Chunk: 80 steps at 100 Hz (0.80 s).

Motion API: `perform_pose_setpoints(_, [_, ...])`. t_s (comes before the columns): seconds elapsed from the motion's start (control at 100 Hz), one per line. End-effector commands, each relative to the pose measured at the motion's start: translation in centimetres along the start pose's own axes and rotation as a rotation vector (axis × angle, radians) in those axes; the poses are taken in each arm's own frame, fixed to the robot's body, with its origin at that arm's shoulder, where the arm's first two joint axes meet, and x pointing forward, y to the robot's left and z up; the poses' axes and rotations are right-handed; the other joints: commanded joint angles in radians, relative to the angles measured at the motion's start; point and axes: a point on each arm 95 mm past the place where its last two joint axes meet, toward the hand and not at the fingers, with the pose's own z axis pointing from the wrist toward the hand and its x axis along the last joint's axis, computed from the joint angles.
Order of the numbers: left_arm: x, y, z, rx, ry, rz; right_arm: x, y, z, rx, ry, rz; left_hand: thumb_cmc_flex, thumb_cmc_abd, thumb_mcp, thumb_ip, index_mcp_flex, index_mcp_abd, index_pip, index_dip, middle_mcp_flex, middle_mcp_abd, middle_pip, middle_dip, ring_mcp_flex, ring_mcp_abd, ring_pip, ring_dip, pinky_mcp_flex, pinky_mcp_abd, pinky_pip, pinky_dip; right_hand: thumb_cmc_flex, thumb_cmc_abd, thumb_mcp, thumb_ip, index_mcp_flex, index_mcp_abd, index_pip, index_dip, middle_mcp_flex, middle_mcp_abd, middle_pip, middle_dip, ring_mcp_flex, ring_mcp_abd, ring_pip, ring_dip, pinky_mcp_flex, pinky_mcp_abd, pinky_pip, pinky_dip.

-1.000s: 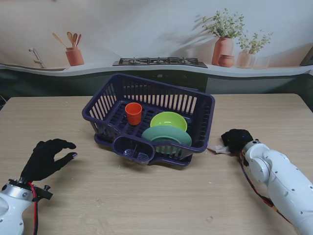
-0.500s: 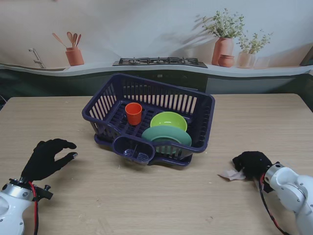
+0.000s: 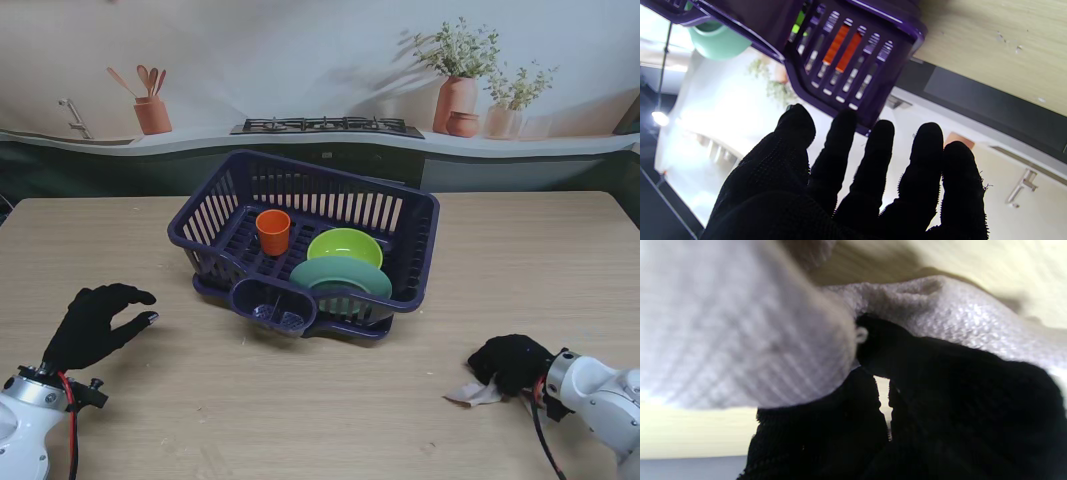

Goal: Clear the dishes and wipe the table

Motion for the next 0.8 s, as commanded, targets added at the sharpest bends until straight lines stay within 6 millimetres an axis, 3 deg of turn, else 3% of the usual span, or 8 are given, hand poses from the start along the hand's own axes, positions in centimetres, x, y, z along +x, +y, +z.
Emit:
perform_pose_setpoints(0.0, [0.2,0.2,-0.1,-0.008,0.003,-0.006,2.3,-0.7,1.1,0.038,0.064,0.0,0.034,0.046,-0.018,0.034,0.018,-0.003,0.006,-0.002,-0.004,0.011,0.009,-0.006,0.01,0.018,0.009,0.008,-0.006,-0.002,0.034,0.019,0.011,-0.01,0.008,-0.016,0.001,-0.016,-0.012,-0.009,0.005,-0.021,-0.073,-0.041,0.021,0.027,0.013,-0.012,0.007,-0.015,0.013,-0.009])
perform_pose_setpoints(0.2, [0.2,0.2,-0.3,-0.002,0.004,-0.007,6.3,-0.4,3.6,0.057,0.151,0.079,0.035,0.046,-0.019,0.034,0.019,-0.003,0.006,-0.002,-0.002,0.01,0.01,-0.006,0.01,0.017,0.009,0.008,-0.006,-0.002,0.034,0.019,0.011,-0.01,0.006,-0.016,0.002,-0.016,-0.012,-0.008,0.006,-0.019,-0.073,-0.04,0.023,0.028,0.014,-0.012,0.009,-0.016,0.015,-0.009])
perform_pose_setpoints(0.39, [0.2,0.2,-0.3,-0.004,0.002,-0.01,7.9,0.3,4.8,0.054,0.202,0.092,0.035,0.046,-0.019,0.034,0.019,-0.002,0.006,-0.002,-0.003,0.013,0.009,-0.006,0.009,0.018,0.009,0.008,-0.006,-0.002,0.034,0.019,0.011,-0.01,0.004,-0.016,0.002,-0.016,-0.013,-0.007,0.007,-0.02,-0.073,-0.04,0.024,0.027,0.014,-0.012,0.01,-0.017,0.016,-0.009])
perform_pose_setpoints(0.56, [0.2,0.1,-0.3,-0.006,0.004,-0.009,7.3,-0.3,4.5,0.052,0.179,0.082,0.035,0.046,-0.019,0.034,0.019,-0.002,0.006,-0.002,-0.003,0.013,0.009,-0.006,0.01,0.019,0.009,0.008,-0.006,-0.002,0.034,0.019,0.011,-0.008,0.003,-0.016,0.002,-0.016,-0.013,-0.007,0.006,-0.017,-0.073,-0.04,0.023,0.027,0.015,-0.012,0.01,-0.017,0.018,-0.009])
perform_pose_setpoints(0.79, [0.2,0.1,-0.4,-0.003,0.007,-0.006,3.9,-1.9,2.3,0.075,0.083,0.02,0.036,0.045,-0.02,0.034,0.02,-0.002,0.006,-0.002,-0.001,0.012,0.01,-0.006,0.009,0.018,0.009,0.008,-0.006,-0.002,0.034,0.019,0.013,-0.006,-0.001,-0.017,-0.001,-0.013,-0.014,-0.006,0.004,-0.018,-0.071,-0.04,0.022,0.025,0.017,-0.012,0.008,-0.017,0.017,-0.01])
